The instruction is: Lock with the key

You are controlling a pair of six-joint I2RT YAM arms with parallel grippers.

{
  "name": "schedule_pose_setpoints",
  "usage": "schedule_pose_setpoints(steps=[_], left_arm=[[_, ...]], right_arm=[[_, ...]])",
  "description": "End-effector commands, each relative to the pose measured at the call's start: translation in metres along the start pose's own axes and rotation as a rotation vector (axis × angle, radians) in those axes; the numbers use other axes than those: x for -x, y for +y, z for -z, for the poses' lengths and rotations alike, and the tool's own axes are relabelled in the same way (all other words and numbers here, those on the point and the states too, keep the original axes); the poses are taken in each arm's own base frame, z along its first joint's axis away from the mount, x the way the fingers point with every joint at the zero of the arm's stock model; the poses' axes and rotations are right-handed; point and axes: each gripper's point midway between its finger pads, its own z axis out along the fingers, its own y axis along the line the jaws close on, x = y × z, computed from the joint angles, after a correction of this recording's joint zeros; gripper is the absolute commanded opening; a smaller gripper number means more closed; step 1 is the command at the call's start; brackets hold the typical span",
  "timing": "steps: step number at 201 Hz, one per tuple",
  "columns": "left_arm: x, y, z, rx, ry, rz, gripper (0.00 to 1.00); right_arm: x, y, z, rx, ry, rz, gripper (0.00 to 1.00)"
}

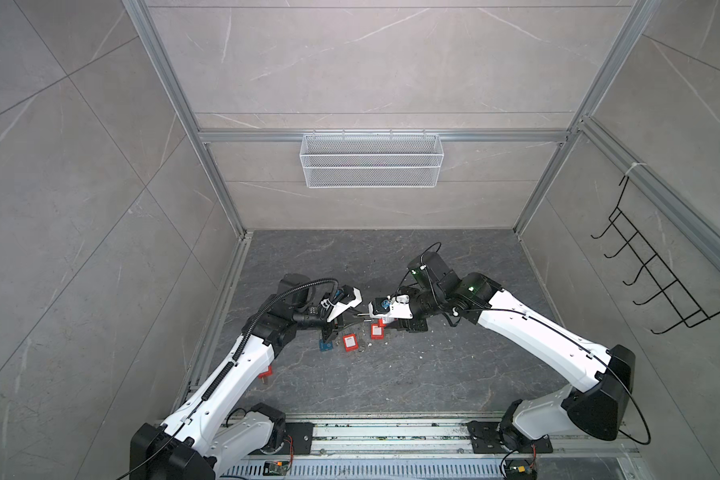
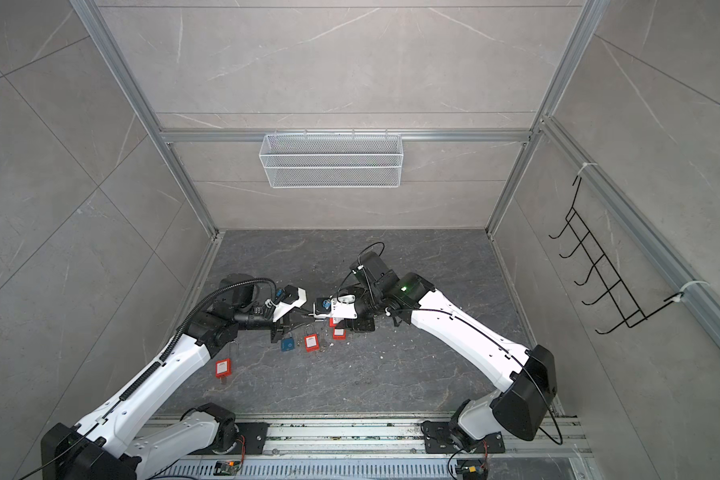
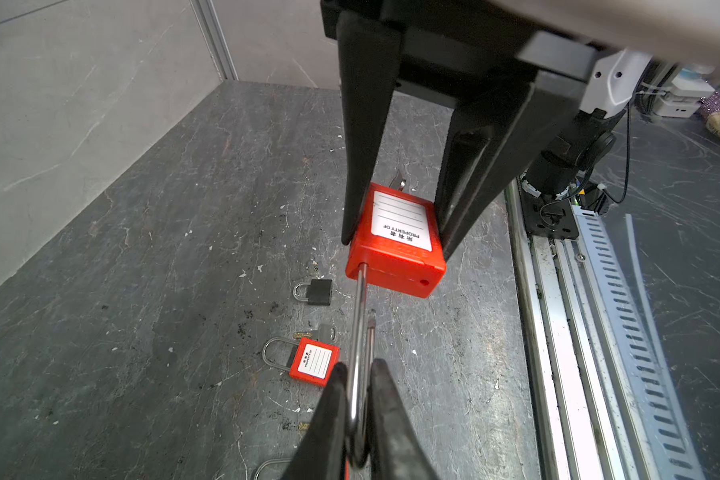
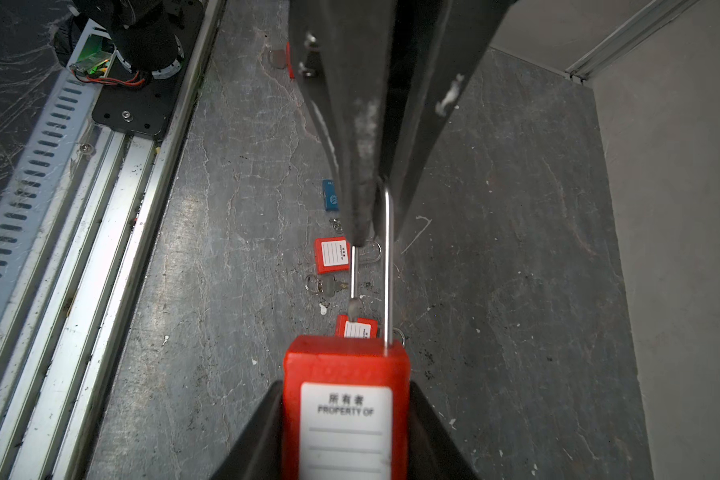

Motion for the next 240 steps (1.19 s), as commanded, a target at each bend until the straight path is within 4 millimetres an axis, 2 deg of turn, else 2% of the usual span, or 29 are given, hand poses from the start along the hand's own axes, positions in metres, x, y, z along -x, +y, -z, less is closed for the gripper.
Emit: schedule_pose_setpoints(steps=[1, 18, 42, 49, 58, 63, 77, 85, 118, 150, 177, 205, 240], left_arm=[[0.02, -0.006, 0.004, -0.045, -0.051, -0.017, 0.06], [0.019, -0.009, 0.003, -0.064, -0.049, -0.002, 0.0], [0.021, -0.012, 0.003, -0.093, -0.055, 0.024, 0.0], [0.025, -0.014, 0.004, -0.108, -0.069, 0.029, 0.0], [0.03, -0.015, 0.004, -0.119, -0.085, 0.043, 0.0], [0.032, -0.015, 0.004, -0.121, -0.092, 0.049, 0.0], [0.035, -0.013, 0.005, -0.111, -0.107, 0.046, 0.0], [0.036, -0.013, 0.006, -0.103, -0.114, 0.043, 0.0], [0.036, -0.017, 0.008, -0.092, -0.131, 0.004, 0.0], [0.031, -0.025, 0.009, -0.083, -0.133, -0.064, 0.0], [0.028, -0.029, 0.008, -0.081, -0.132, -0.092, 0.0], [0.026, -0.03, 0.007, -0.071, -0.128, -0.12, 0.0], [0.03, -0.031, 0.006, -0.069, -0.142, -0.144, 0.0]], right_arm=[[0.004, 0.003, 0.003, -0.003, -0.019, -0.013, 0.22], [0.005, 0.0, 0.003, -0.02, -0.03, -0.009, 0.23], [0.008, -0.005, 0.006, -0.05, -0.032, -0.003, 0.27], [0.006, -0.007, 0.006, -0.06, -0.022, -0.006, 0.36], [0.005, -0.011, 0.006, -0.083, -0.016, -0.029, 0.62], [0.003, -0.014, 0.007, -0.097, -0.011, -0.048, 0.7], [-0.002, -0.014, 0.008, -0.105, -0.003, -0.062, 0.83], [-0.006, -0.012, 0.007, -0.098, 0.003, -0.069, 0.86], [-0.012, -0.008, 0.016, -0.072, 0.006, -0.086, 0.82], [-0.013, 0.002, 0.024, 0.04, 0.032, -0.116, 0.69], [-0.005, 0.011, 0.026, 0.138, 0.027, -0.131, 0.57], [0.001, 0.019, 0.029, 0.194, 0.008, -0.137, 0.52], [-0.002, 0.028, 0.028, 0.254, 0.031, -0.16, 0.48]])
